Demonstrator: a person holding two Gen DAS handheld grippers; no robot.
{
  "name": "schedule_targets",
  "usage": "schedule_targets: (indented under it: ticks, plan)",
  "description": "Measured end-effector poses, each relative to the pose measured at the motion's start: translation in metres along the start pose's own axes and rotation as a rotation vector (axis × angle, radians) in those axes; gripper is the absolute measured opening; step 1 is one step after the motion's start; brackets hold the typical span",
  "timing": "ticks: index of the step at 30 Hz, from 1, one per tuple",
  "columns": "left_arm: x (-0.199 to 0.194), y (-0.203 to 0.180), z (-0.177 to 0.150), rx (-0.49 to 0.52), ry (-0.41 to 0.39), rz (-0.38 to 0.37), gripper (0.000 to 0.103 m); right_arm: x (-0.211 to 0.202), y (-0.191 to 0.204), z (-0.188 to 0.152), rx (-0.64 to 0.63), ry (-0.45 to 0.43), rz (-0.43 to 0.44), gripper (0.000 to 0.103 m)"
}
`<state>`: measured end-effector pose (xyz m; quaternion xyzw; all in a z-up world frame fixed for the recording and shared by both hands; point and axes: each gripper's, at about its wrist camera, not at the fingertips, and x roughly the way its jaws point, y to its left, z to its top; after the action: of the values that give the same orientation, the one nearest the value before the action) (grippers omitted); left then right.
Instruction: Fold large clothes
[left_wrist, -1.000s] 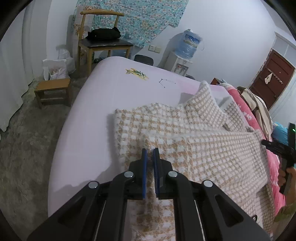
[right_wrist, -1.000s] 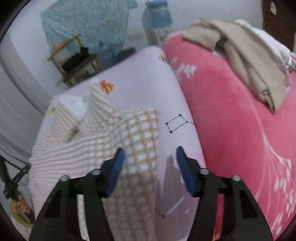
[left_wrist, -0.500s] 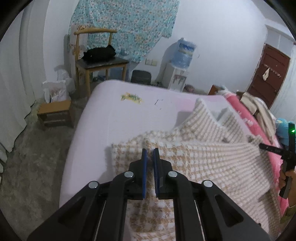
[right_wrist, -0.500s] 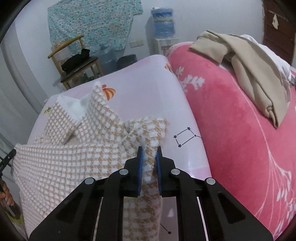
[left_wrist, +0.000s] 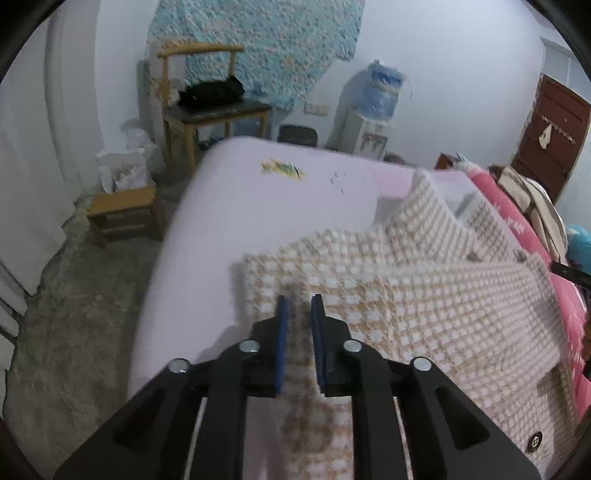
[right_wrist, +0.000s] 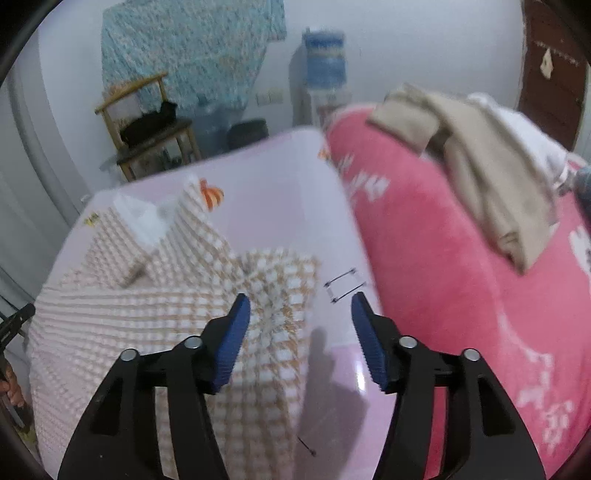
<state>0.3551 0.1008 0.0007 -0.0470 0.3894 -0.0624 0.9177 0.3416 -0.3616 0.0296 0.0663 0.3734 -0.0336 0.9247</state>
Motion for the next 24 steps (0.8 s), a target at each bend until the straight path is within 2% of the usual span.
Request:
schedule_targets:
  ticks: [3,5,6,8,10,11,13,16,18,21,24]
  plan:
    - [-0.024,-0.002,0.001,0.017,-0.058,-0.029,0.014,-0.02,-0.005,-0.001,0.007,-0.019,0.034,0.055]
    - [-0.032,-0.017,0.0,0.069,-0.063,-0.079,0.014,-0.02,-0.002,-0.003,0.005,0.018,0.099,0.032]
    - [-0.031,-0.026,-0.002,0.094,-0.043,-0.104,0.014,-0.015,0.003,-0.003,-0.006,0.047,0.121,0.028]
    - [-0.02,-0.041,-0.006,0.134,0.01,-0.104,0.015,0.004,0.017,-0.006,-0.044,0.11,0.132,0.02]
    - [0.004,-0.052,-0.015,0.173,0.1,-0.019,0.015,0.032,0.025,-0.009,-0.042,0.169,0.109,0.016]
    - [0.015,-0.05,-0.019,0.168,0.131,0.006,0.015,0.045,0.024,-0.01,-0.028,0.188,0.093,0.01]
    - [0.018,-0.042,-0.021,0.122,0.103,-0.032,0.015,0.065,0.018,-0.009,0.001,0.194,0.072,0.002]
    - [0.016,-0.037,-0.021,0.108,0.112,-0.05,0.015,0.062,0.02,0.0,0.022,0.204,0.061,0.001]
    - [0.015,-0.036,-0.023,0.112,0.113,-0.047,0.015,0.049,0.029,0.006,-0.013,0.184,0.04,0.01]
    - [0.013,-0.034,-0.027,0.101,0.107,-0.055,0.015,0.016,0.07,0.005,-0.124,0.131,0.158,0.011]
    - [0.012,-0.033,-0.029,0.095,0.098,-0.058,0.015,0.012,0.107,-0.005,-0.245,0.145,0.226,0.011]
